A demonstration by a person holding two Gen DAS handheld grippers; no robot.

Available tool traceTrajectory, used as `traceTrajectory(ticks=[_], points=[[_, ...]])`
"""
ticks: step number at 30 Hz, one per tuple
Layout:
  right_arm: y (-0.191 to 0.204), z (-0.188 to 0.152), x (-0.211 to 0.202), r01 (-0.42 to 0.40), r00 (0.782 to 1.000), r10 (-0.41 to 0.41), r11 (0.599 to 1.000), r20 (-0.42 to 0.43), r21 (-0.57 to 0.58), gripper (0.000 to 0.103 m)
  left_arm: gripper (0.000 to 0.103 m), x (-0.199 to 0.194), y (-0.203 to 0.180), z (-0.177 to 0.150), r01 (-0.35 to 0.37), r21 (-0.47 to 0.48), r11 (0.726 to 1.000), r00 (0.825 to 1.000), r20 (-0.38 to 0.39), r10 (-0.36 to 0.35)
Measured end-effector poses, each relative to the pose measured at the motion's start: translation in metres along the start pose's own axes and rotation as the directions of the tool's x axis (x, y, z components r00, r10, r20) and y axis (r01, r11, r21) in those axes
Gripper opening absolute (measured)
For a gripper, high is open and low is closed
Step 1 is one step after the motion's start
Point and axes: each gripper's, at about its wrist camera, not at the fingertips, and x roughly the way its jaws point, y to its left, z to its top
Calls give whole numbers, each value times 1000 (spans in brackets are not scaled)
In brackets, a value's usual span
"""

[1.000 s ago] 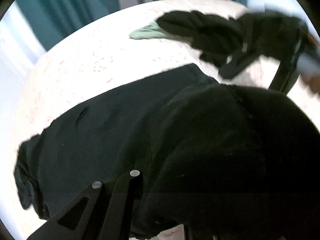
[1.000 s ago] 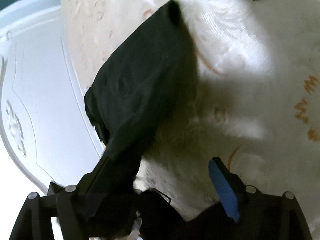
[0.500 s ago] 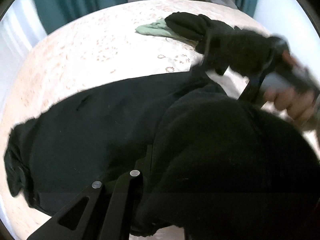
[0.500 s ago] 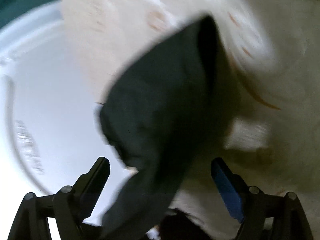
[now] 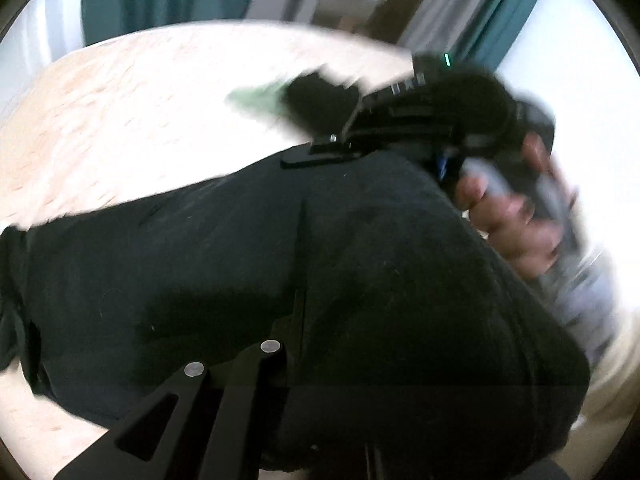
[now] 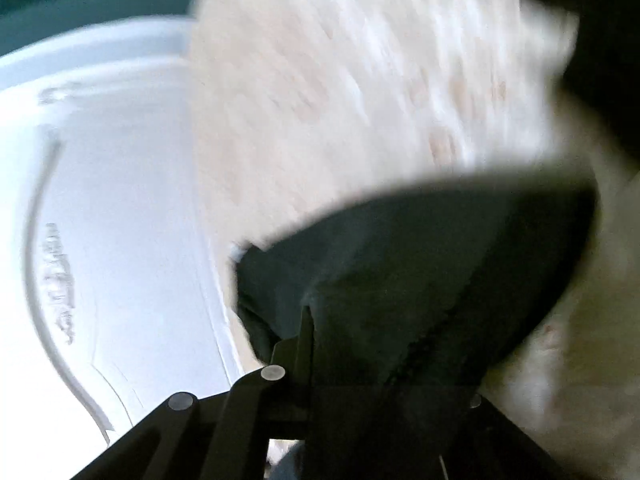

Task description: Fold clothes

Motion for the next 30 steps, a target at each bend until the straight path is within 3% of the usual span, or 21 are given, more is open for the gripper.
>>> traceTrajectory(ticks=[3,5,7,10,13,15,18,21,24,26,28,30], points=[[17,2,-61,-26,995,26,1000,94,8,4,5,-16,-21,25,145,-25,989,988,54,-143],[51,-9,-57,0,990,7,999,142,-44,4,5,-25,-24,35,156,-23,987,986,67,-155],[49,-1,-97,78,988,-63,992,144,-101,4,5,-35,-25,46,160,-24,987,984,79,-158],[75,9,-64,90,995,-82,987,63,-132,4,5,-55,11,59,39,-90,995,996,86,-31],[117,15,-5,50,998,-55,979,-22,-200,4,5,-101,66,71,-90,-190,978,986,118,114],[177,10,36,-7,998,-14,953,-67,-302,4,5,-151,99,80,-168,-247,954,961,176,215],[265,0,65,-135,989,100,908,-106,-397,4,5,-231,131,97,-259,-316,913,897,273,349],[338,-11,72,-268,963,229,846,-140,-460,4,5,-306,123,117,-351,-312,883,805,381,455],[386,-22,45,-368,927,345,777,-143,-511,4,5,-364,93,138,-419,-273,866,721,480,500],[402,-30,19,-421,900,412,732,-143,-536,4,5,-386,79,142,-414,-250,875,705,520,482],[405,-37,-13,-441,883,451,702,-131,-559,4,5,-393,61,148,-380,-218,899,716,545,435],[394,-36,-41,-426,883,459,700,-95,-573,4,5,-388,43,154,-364,-176,915,732,553,398]])
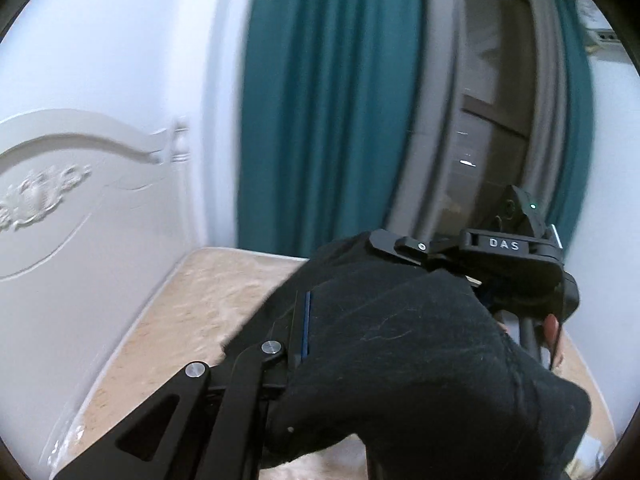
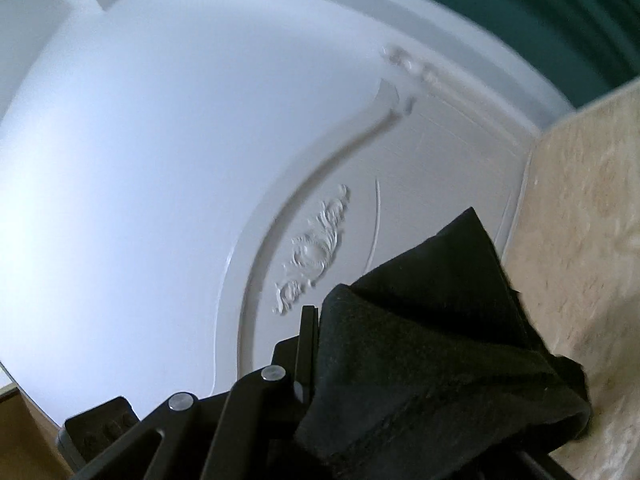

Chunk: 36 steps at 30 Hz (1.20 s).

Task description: Fold clothes

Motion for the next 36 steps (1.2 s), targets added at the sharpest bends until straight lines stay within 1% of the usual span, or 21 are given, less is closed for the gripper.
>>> traceTrajectory(ticks=[3,5,6,8,9,11,13,14,15,16,19,21,22,23,25,26,28,30,32,35,36], points=[[-13,-3,-47,71,997,-71,997,41,6,4,5,20,-40,-12,46,54,997,998,-50,-43],[-31,-13,-81,181,982,-181,983,55,-6,4,5,30,-57,-28,88,68,994,990,-113,-80],[-45,-21,-100,245,968,-245,969,53,1,4,5,44,-70,-38,119,73,990,981,-161,-106],[-73,-41,-141,349,936,-350,936,25,48,4,5,72,-98,-71,190,99,977,948,-278,-157],[-90,-53,-162,395,918,-396,916,5,78,4,5,84,-113,-91,234,109,966,922,-339,-185],[-120,-80,-206,483,875,-484,866,-29,128,4,5,105,-145,-133,330,124,936,856,-458,-241],[-145,-109,-247,565,824,-564,809,-56,162,4,5,118,-178,-174,418,126,900,780,-558,-284],[-154,-123,-267,593,803,-592,785,-61,180,4,5,124,-195,-195,460,127,879,738,-605,-299],[-164,-137,-286,612,787,-613,761,-68,213,4,5,126,-214,-217,497,142,856,704,-643,-302],[-174,-152,-308,623,775,-628,738,-73,259,4,5,126,-230,-229,518,147,843,688,-658,-308],[-193,-187,-354,649,742,-664,678,-92,344,4,5,128,-259,-268,575,111,810,620,-705,-344],[-204,-206,-374,683,705,-698,625,-122,378,4,5,132,-269,-286,594,83,800,585,-728,-359],[-211,-207,-375,702,686,-715,601,-136,383,4,5,132,-271,-294,593,74,802,578,-732,-360],[-216,-206,-374,713,676,-722,589,-149,382,4,5,132,-271,-300,590,64,805,573,-735,-361],[-218,-201,-367,731,661,-731,574,-170,369,4,5,139,-260,-303,567,42,822,578,-732,-361],[-220,-192,-351,736,661,-728,582,-181,345,4,5,141,-254,-304,553,33,832,583,-729,-358],[-227,-172,-317,744,663,-720,602,-205,292,4,5,138,-239,-302,505,27,863,613,-715,-336],[-236,-152,-278,744,668,-708,625,-230,236,4,5,161,-200,-294,435,-2,900,645,-696,-314],[-252,-133,-226,730,682,-680,658,-269,184,4,5,178,-154,-288,332,-59,941,681,-675,-283],[-277,-112,-135,708,687,-642,698,-341,112,4,5,195,-93,-278,185,-110,977,731,-649,-212],[-285,-108,-105,699,686,-629,709,-366,91,4,5,202,-68,-279,133,-131,982,743,-643,-186]])
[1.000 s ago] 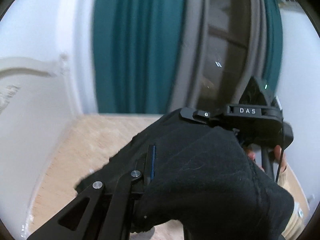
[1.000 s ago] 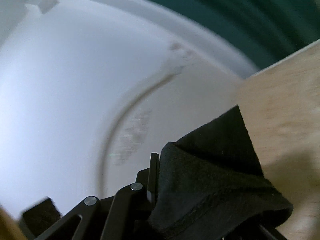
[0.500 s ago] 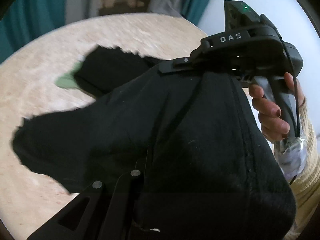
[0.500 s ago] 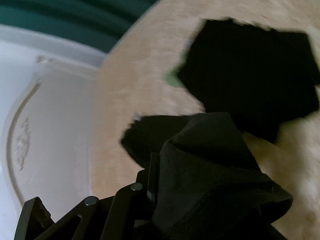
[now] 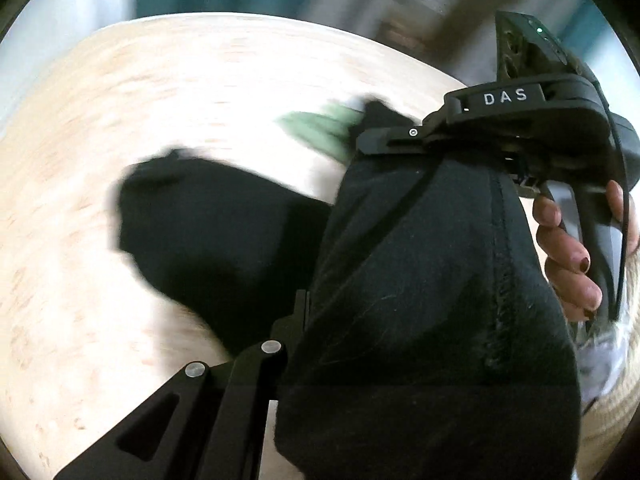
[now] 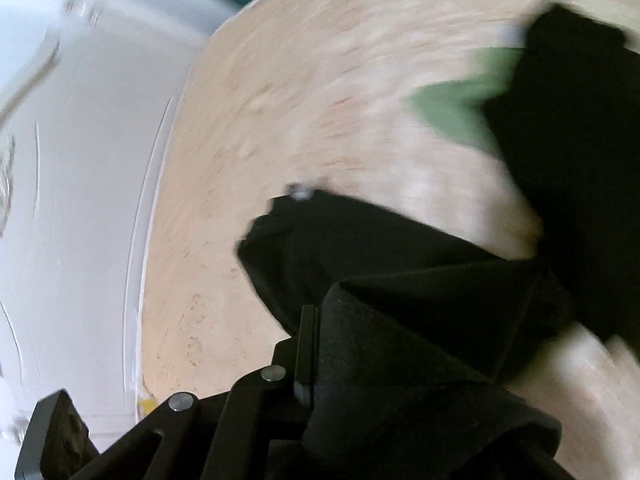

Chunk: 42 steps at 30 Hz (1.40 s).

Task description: Fold clothes

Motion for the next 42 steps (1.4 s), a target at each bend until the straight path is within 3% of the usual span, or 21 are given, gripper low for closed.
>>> traceTrajectory(ticks=[4,6,8,10,11,13,15,16,19,22,24,27,30,34,36,37,38,39,40,41,42], points=[[45,40,102,-26,996,20,997,-88,-71,6,5,11,95,17,-96,-189,977,995,22,102],[51,51,143,-47,991,39,997,-128,-57,12,5,23,128,21,-120,-259,958,992,12,127],[52,59,175,-81,984,77,997,-160,-20,40,5,38,157,21,-117,-319,940,993,-11,119],[44,61,189,-134,976,139,990,-167,39,48,11,54,179,18,-100,-372,923,995,-40,92],[40,60,185,-141,976,146,989,-160,46,49,15,60,187,16,-93,-391,916,996,-48,81],[31,60,176,-147,977,154,988,-146,55,49,47,65,201,14,-100,-434,895,995,-69,77],[18,61,159,-155,979,161,986,-124,54,49,68,62,214,13,-73,-490,868,997,-54,54],[11,61,147,-159,980,165,985,-110,61,49,73,59,219,12,-50,-514,856,999,-38,36],[-8,69,110,-208,976,214,971,-33,115,51,73,47,228,16,2,-550,835,1000,-7,-6],[-18,82,67,-228,970,214,965,117,131,68,73,26,236,21,-37,-568,822,999,9,51],[-22,85,45,-256,956,231,957,180,134,68,73,17,242,20,-59,-585,809,996,21,88],[-25,71,28,-189,971,172,978,163,93,70,74,7,250,14,-98,-603,792,989,27,143],[-34,46,28,-79,992,74,996,100,42,71,74,17,243,16,-131,-567,813,984,23,174],[-51,11,57,-46,999,46,998,-15,39,69,74,31,210,18,-80,-462,883,995,8,95],[-59,-3,73,-50,998,52,997,-44,61,58,74,45,181,22,-82,-365,927,996,2,89],[-60,-7,78,-36,998,39,998,-43,58,46,74,52,165,24,-96,-305,948,995,1,102],[-60,-10,82,-19,999,21,999,-36,49,27,73,59,148,26,-117,-240,964,993,2,121],[-58,-13,85,-2,1000,3,999,-29,33,17,68,68,130,28,-156,-161,975,987,3,159],[-57,-17,89,18,999,-17,1000,-29,10,7,54,79,112,28,-171,-85,982,985,-2,171],[-57,-21,92,37,999,-37,999,-31,-12,7,45,90,96,28,-176,-20,984,984,-11,176],[-59,-24,95,40,998,-41,999,-39,-25,6,26,100,87,27,-154,1,988,987,-41,154]])
